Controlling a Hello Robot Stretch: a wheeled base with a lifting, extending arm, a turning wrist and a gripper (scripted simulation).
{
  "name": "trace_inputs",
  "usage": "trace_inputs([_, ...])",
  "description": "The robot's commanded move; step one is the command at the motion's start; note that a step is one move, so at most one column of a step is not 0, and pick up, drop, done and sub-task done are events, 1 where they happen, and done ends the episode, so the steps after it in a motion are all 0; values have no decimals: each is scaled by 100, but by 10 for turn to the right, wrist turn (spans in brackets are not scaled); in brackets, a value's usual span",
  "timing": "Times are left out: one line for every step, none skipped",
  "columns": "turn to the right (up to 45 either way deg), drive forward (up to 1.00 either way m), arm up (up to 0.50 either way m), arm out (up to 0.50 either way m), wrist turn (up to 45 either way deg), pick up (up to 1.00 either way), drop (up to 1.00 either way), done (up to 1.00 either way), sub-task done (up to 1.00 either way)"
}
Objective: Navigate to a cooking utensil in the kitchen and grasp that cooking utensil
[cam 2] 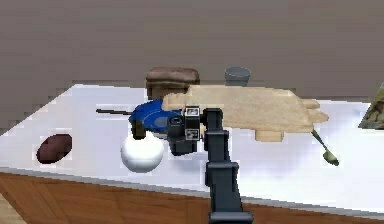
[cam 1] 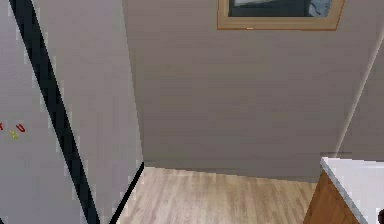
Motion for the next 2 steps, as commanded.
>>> trace_inputs([0, 0, 0, 0, 0, 100, 0, 0, 0])
trace_inputs([0, 0, 10, 0, 0, 0, 0, 0, 0])
